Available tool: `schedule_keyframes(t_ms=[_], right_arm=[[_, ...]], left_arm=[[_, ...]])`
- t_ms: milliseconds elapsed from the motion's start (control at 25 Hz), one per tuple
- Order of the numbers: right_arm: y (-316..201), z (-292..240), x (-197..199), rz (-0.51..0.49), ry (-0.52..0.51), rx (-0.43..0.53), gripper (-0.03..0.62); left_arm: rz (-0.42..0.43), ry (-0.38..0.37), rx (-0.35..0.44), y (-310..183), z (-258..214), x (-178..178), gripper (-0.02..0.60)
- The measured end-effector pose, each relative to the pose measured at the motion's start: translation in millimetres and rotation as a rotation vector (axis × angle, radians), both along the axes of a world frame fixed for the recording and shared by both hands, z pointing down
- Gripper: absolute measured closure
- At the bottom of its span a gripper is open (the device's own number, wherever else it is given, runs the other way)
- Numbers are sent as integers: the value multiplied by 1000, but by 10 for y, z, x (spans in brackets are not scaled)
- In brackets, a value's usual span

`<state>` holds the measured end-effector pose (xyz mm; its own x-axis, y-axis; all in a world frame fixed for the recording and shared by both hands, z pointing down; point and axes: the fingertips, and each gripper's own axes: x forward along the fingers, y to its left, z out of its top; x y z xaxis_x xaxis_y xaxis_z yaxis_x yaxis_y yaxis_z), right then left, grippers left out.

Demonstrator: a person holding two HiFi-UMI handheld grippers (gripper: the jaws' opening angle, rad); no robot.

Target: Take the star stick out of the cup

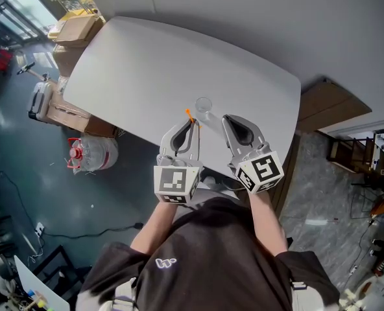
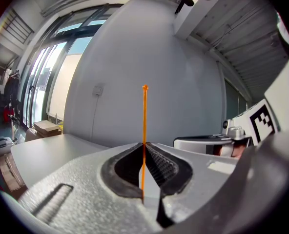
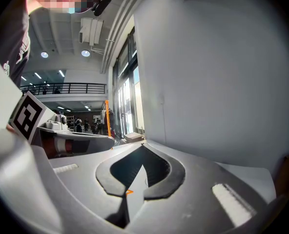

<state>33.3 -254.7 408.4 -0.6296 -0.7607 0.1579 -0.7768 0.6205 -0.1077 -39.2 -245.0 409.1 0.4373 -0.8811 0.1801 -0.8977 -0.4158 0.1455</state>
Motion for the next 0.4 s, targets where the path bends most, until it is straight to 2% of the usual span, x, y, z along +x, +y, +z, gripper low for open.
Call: schedule_keyframes(t_ms=[400], right_arm=[[-4,-3,10,-1,3,0,588]], left_arm=[[-2,5,0,-7,5,-5,565]])
